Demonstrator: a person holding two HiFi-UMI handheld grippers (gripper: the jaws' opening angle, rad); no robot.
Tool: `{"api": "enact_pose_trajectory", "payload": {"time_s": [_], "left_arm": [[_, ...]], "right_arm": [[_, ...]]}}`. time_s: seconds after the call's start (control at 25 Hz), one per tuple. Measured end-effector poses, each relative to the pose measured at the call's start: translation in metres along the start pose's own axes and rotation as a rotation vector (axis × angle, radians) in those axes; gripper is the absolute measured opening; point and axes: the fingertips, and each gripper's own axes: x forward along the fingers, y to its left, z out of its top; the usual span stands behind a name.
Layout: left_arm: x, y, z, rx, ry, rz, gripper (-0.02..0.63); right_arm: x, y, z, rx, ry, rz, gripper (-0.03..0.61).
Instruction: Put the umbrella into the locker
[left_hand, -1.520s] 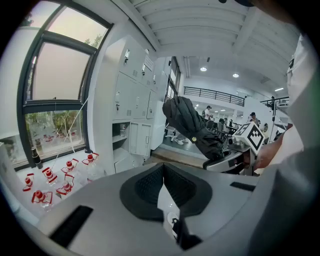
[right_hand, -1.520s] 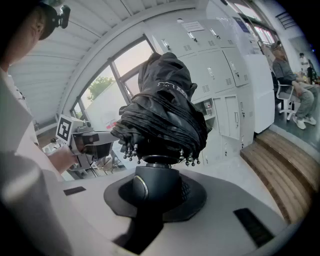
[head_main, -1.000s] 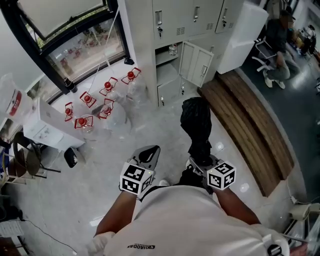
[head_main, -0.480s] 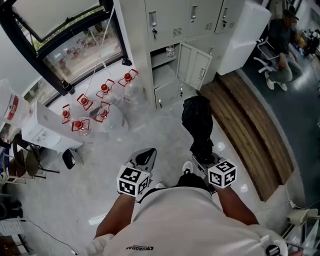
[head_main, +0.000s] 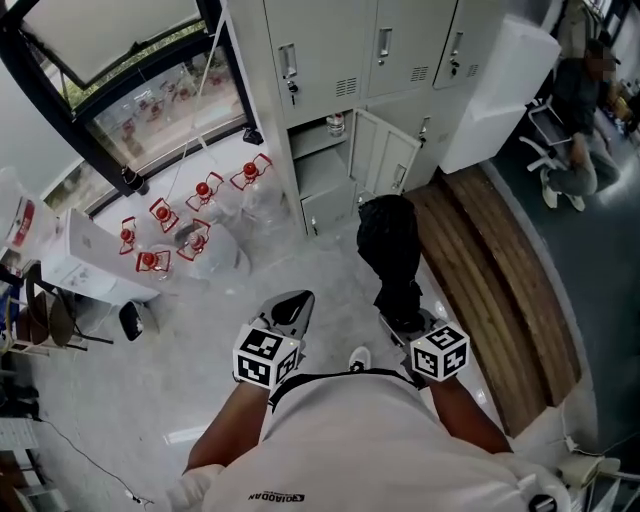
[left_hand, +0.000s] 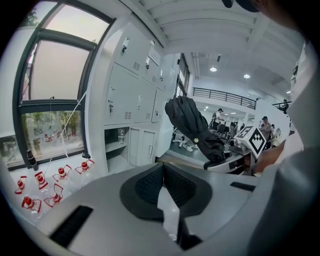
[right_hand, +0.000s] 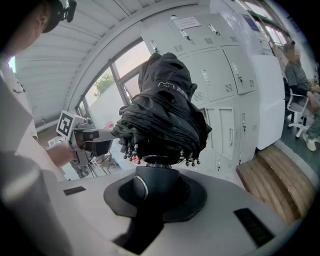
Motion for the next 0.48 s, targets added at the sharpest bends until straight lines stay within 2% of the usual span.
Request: {"api": "enact_pose_trajectory", "payload": {"time_s": [0.2,0.32,0.48], "left_arm": [[0.043,0.001,0.017,-0.016,-0.009,0.056,0.015],[0.057,-0.003,0.020,-0.046,0.010,0.069,0.015],[0.074,-0.006,0.022,-0.003,0.059,0.064,0.015]], "right_arm": [[0.000,-0.048,0.009,-0.048,0.041,0.023,0.098],[0.000,-0.066,0.009,-0.029,0.058,0.038,0.098],[0.005,-0.079,0.018,0.003,0.040,0.058,0.098]]}}
